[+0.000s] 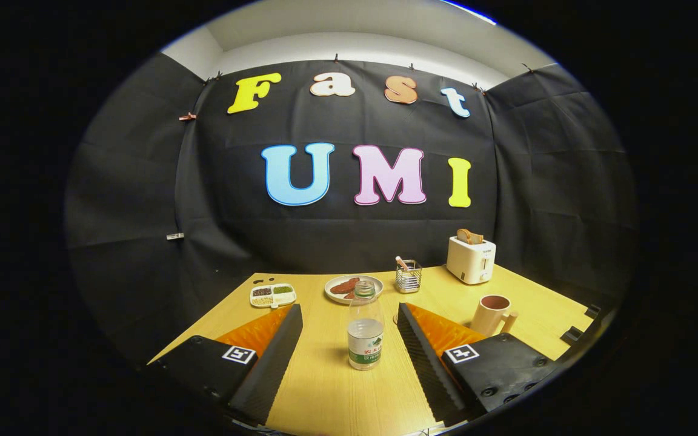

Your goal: Take the bottle from table, then pour the juice into the cup, finally place the bottle on the coaster

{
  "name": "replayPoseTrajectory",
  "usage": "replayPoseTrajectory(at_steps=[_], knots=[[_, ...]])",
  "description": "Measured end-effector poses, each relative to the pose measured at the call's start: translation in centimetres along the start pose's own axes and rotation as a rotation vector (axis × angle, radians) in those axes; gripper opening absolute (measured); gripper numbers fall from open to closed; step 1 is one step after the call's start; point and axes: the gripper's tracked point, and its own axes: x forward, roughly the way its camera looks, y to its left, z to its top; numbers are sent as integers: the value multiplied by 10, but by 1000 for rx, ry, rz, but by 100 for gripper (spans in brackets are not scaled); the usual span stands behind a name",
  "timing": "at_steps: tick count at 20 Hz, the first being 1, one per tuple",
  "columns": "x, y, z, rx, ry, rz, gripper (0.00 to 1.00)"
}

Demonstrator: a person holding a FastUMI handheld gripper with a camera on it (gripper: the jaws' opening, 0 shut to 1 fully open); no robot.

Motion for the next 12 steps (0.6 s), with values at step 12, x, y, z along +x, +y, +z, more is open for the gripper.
replayPoseTrajectory(at_steps=[12], knots=[[28,-19,-36,15,44,-76,97]])
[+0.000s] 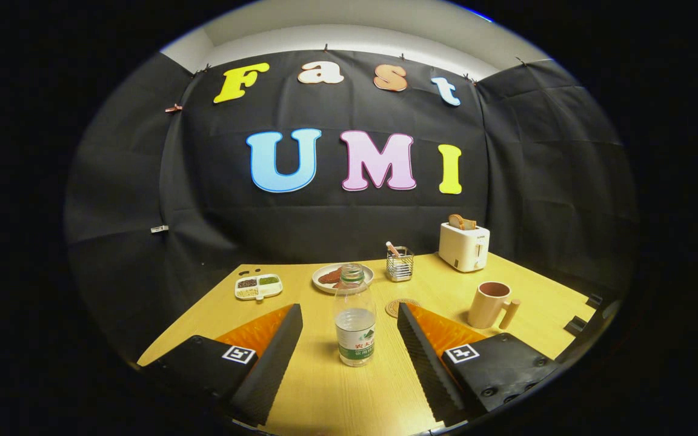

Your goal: Take the bottle from table, then pour the juice into the cup, finally place the bottle on the coaster

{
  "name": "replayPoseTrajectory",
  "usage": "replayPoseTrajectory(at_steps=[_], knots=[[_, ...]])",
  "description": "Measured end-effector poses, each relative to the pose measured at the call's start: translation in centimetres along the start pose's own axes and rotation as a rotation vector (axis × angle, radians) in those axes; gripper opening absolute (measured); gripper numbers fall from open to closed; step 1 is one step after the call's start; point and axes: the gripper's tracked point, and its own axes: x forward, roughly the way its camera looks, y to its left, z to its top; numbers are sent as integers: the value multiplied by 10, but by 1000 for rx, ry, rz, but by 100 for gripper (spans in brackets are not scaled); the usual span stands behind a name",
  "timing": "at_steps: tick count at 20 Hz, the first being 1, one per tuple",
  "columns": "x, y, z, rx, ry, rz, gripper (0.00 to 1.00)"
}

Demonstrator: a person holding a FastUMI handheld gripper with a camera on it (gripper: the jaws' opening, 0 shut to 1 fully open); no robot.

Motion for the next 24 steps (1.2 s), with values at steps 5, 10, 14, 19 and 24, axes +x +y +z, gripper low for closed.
replayPoseTrajectory(at_steps=[5,10,14,19,24], knots=[[20,-4,-16,25,6,-19,97],[44,-3,-44,64,17,-23,98],[63,-2,-66,70,32,-30,99],[87,1,-84,31,59,-31,99],[112,7,-95,-6,70,-57,99]])
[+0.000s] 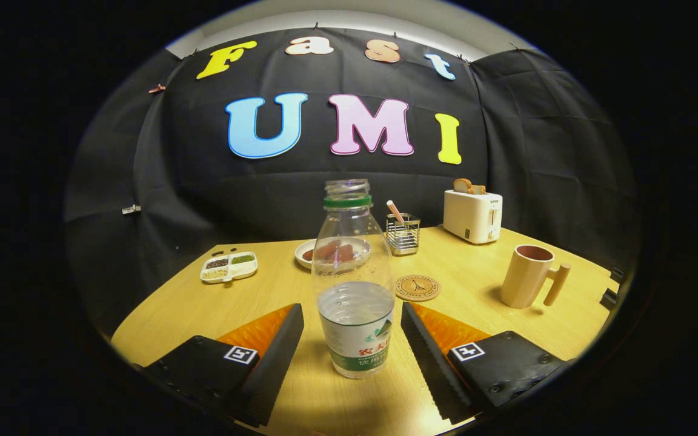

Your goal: Take the bottle from table, then pour the juice into the cup, finally place the bottle on the coaster

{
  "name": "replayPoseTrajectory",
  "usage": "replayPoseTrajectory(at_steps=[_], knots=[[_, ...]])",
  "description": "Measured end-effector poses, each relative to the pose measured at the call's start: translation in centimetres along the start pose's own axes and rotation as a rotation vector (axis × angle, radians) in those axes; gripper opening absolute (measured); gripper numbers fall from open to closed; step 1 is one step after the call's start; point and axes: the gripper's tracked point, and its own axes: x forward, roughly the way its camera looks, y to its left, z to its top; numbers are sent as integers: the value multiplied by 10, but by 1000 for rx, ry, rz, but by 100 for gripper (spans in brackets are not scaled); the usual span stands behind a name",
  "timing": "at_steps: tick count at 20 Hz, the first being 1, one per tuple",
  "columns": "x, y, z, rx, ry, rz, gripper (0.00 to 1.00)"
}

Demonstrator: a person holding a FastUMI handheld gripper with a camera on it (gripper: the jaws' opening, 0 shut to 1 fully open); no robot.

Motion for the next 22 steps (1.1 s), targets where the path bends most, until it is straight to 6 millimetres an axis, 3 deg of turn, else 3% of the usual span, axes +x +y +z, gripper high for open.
replayPoseTrajectory(at_steps=[6,10,11,15,21,22], knots=[[19,-6,0,-98,0,-65,99],[26,-5,-4,-117,8,-75,88],[25,-4,-4,-115,8,-76,83],[24,-3,-5,-80,14,-68,78],[21,-14,11,-36,8,-68,73],[13,-16,15,-35,12,-65,72]])
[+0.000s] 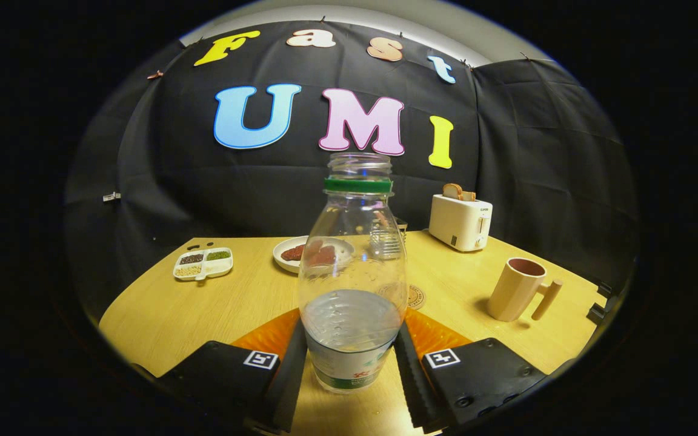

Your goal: Take the bottle from table, then pour the juice into the cup, finally place the bottle on the coaster

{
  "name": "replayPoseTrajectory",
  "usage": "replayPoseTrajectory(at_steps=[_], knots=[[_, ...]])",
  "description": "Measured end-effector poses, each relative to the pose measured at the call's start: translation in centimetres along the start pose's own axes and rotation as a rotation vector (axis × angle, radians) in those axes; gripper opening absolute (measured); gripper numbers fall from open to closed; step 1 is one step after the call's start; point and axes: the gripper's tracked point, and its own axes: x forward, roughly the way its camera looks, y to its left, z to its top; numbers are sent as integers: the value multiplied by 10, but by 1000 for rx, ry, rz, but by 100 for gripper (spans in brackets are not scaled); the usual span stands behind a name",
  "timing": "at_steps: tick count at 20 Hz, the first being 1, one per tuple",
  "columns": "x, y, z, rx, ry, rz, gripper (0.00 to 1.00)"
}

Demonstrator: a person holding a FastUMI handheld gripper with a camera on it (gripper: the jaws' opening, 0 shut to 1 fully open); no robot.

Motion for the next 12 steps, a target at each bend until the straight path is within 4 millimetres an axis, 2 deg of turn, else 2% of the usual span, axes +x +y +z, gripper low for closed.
replayPoseTrajectory(at_steps=[2,5,6,9,12], knots=[[0,-12,8,8,9,-3,73],[-1,-16,10,43,70,47,72],[-7,-23,12,58,85,50,72],[-7,-38,21,98,100,45,72],[-6,-46,32,208,110,96,73]])
